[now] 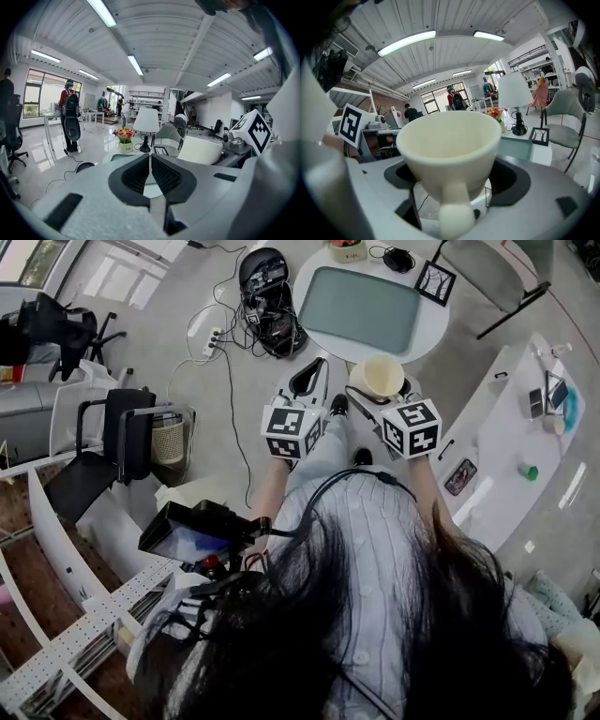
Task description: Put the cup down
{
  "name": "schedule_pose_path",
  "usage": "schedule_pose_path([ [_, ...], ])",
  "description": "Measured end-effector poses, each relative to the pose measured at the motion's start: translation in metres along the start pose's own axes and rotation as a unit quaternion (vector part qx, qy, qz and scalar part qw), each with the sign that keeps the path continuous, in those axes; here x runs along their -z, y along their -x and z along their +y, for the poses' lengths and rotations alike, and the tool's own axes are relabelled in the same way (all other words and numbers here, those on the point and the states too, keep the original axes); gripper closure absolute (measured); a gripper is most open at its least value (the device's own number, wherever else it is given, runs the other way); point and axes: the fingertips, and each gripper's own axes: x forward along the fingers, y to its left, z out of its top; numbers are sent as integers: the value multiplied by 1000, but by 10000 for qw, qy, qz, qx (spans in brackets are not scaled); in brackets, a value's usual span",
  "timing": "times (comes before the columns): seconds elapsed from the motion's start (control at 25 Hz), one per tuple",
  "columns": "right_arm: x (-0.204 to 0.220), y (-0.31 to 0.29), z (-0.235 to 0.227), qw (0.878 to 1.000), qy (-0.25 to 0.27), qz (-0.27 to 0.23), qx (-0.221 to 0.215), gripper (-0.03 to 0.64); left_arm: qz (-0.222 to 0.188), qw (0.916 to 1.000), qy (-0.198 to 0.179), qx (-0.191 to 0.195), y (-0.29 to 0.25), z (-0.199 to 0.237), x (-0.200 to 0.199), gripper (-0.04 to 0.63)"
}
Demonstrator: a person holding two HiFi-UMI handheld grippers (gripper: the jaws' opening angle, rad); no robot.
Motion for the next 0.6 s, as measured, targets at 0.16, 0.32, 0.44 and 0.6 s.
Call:
schedule_pose_path([
  [0.16, -13, -23, -14, 9999, -18, 52, 90, 189, -6, 10000, 21, 60, -22, 22, -10, 577],
  [0.32, -26, -47, -29, 9998, -40, 102, 182, 189, 33, 9999, 69, 106, -44, 45, -14, 577],
  [0.44, -32, -62, -39, 9995, -77, 154, 253, 189, 108, 9997, 147, 164, -58, 60, -12, 577],
  [0.6, -34, -81, -57, 9988, -96, 275, 381, 189, 255, 9990, 303, 221, -77, 77, -3, 577],
])
